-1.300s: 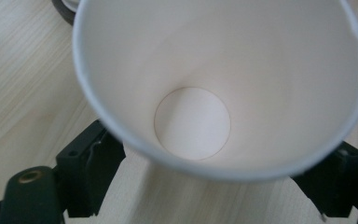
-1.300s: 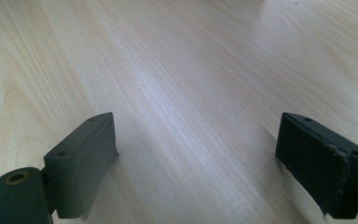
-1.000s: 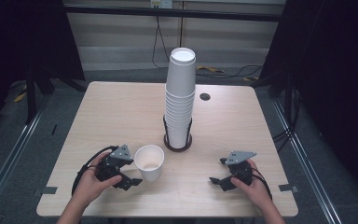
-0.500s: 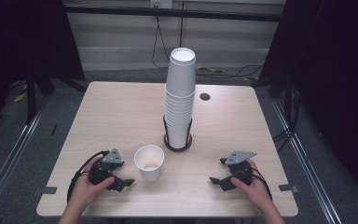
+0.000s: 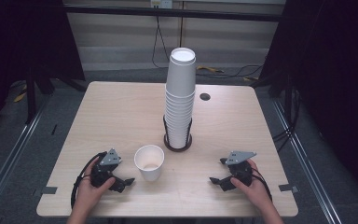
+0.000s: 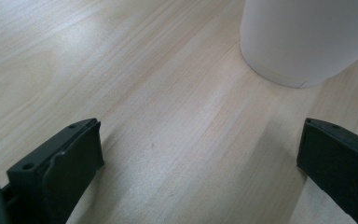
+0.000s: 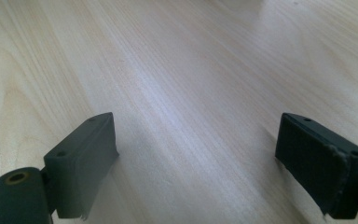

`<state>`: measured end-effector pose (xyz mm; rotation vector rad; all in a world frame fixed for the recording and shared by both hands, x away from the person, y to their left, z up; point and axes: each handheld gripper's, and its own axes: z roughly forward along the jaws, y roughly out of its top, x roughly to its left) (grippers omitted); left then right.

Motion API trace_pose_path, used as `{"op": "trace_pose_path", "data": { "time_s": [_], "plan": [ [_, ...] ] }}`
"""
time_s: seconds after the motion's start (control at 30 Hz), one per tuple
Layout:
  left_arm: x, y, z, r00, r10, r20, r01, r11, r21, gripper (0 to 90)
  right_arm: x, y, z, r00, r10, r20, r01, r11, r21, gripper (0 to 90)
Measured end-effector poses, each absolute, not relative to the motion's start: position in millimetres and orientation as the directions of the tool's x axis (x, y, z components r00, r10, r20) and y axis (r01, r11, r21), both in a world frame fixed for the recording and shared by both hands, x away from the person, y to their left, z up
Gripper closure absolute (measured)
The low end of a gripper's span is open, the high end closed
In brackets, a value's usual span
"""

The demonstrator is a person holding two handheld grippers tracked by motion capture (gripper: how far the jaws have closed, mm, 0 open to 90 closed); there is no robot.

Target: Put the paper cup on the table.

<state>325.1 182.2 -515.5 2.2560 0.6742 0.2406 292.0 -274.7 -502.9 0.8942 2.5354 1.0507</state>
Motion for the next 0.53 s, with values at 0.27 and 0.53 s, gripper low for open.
{"op": "trace_pose_path", "data": {
  "time_s": [0.27,0.53],
  "plan": [
    [324.7,181.9,-515.7,0.839,0.543,-0.039,0.402,-0.570,0.717,0.0,286.6,-273.1,-502.3,-0.766,0.641,-0.042,0.424,0.554,0.717,11.7],
    [324.6,182.0,-515.6,0.835,0.549,-0.038,0.406,-0.568,0.716,0.0,284.7,-273.4,-502.2,-0.756,0.653,-0.048,0.429,0.549,0.717,11.9]
  ]
}}
